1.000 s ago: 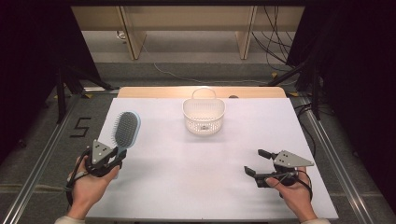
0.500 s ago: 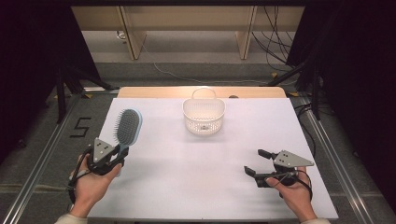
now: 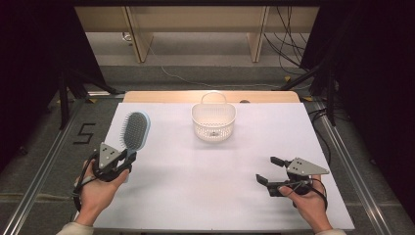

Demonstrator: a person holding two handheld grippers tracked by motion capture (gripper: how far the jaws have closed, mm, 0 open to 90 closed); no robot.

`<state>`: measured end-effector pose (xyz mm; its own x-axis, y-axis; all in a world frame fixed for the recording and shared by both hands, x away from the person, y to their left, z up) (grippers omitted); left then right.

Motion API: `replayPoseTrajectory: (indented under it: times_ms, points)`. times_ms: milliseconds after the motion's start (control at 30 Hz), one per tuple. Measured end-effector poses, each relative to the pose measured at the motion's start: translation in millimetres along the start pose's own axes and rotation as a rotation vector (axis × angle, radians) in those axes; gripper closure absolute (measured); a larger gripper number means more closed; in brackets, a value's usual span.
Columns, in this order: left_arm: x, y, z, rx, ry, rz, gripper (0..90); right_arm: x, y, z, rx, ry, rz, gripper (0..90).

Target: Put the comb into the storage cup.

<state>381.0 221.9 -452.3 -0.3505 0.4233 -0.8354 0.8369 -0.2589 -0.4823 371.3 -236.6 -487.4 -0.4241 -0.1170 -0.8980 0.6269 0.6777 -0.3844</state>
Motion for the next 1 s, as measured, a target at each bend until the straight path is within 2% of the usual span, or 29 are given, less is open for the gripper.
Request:
replayPoseTrajectory:
  times_ms: [1000]
  points:
    - [-10.2, 5.8, 1.7, -0.003, 0.014, 0.024, 69.9, 0.3, 0.2, 0.3, 0.002, 0.001, 0.000, 15.9]
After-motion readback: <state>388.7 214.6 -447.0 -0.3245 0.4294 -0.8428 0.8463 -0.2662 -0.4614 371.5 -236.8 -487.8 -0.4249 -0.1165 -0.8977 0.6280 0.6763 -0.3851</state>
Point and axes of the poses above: each handheld gripper's, and its own axes: y roughly forward along the jaws, x roughly out of its underside, z roughly to its right, the point moved 6 cm from there along y, roughly forward along the jaws, and after that the axes turned 12 degrees about y, right-handed, at the moved point
